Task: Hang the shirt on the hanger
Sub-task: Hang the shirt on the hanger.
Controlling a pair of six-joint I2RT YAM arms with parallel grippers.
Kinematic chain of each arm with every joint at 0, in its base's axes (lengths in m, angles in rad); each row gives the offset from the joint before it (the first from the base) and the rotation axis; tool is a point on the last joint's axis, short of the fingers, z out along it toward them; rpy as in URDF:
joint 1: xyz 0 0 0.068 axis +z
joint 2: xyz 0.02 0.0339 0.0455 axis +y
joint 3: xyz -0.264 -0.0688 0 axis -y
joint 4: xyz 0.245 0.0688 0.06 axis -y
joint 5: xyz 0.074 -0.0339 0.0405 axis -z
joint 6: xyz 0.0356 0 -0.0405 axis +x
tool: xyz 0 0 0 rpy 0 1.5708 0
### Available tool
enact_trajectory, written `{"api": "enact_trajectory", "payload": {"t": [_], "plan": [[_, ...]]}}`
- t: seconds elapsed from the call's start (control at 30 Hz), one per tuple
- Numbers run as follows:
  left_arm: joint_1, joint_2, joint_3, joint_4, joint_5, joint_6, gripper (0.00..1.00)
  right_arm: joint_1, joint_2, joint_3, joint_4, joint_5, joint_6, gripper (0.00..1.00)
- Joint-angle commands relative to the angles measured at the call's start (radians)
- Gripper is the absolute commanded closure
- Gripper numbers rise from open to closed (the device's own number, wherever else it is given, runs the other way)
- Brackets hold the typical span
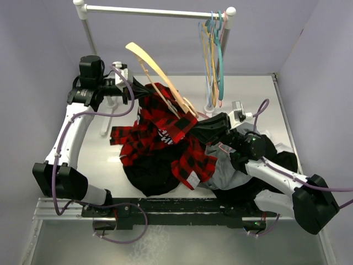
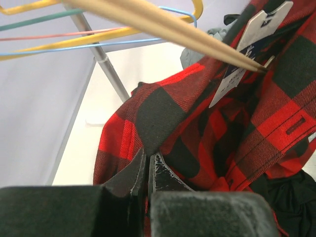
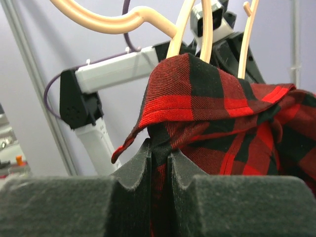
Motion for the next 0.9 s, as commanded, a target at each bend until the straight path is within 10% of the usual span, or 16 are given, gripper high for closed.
{"api": "enact_trajectory", "payload": {"t": [0.0, 0.53, 0.8, 0.87], "plan": [[0.069, -0.005, 0.087, -0.117, -0.025, 0.155, 1.0, -0.014, -0.06, -0.001, 0.323, -0.204, -0.023, 1.0], [0.211, 0.029, 0.245, -0.605, -0.022, 0.548, 0.86, -0.027, -0.141, -0.153, 0.193, -0.455, -0.138, 1.0], [0.219, 0.065, 0.278, -0.656, -0.072, 0.61, 0.95, -0.027, -0.116, -0.157, 0.137, -0.583, -0.14, 1.0], [0.218, 0.08, 0.275, -0.695, -0.041, 0.615, 0.72, -0.026, -0.117, -0.163, 0.141, -0.577, -0.149, 1.0]]}}
